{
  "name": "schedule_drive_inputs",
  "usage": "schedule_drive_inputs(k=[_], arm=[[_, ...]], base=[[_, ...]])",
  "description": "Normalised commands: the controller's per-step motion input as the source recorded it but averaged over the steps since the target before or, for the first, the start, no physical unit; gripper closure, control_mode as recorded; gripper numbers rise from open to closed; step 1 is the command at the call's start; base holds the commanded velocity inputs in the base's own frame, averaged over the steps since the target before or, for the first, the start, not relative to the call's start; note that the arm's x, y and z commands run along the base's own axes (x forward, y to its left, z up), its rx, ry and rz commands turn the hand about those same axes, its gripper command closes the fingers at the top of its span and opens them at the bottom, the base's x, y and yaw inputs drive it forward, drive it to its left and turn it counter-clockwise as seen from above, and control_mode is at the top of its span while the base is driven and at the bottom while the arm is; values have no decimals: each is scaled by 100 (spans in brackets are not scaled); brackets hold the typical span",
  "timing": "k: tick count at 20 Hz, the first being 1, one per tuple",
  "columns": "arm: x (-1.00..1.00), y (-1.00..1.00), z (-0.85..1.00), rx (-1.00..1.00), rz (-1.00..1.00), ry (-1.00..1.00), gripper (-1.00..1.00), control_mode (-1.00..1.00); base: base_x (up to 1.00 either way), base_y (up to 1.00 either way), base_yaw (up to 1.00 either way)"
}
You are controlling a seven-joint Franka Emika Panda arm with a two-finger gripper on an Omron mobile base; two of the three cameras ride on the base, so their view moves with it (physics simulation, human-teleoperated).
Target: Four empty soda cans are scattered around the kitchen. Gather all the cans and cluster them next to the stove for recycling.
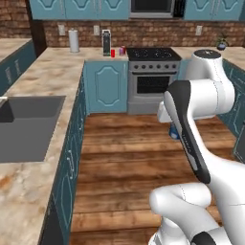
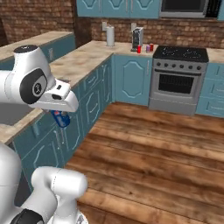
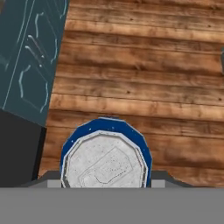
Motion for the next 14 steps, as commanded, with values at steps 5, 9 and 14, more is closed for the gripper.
schedule_drive_inputs(k=[5, 9, 14], arm=[[0, 0, 0, 0, 0, 0, 100, 100], [0, 0, 0, 0, 0, 0, 100, 100], [0, 0, 0, 0, 0, 0, 100, 100]], base=[[85, -28, 1], [94, -32, 0], [97, -36, 0]])
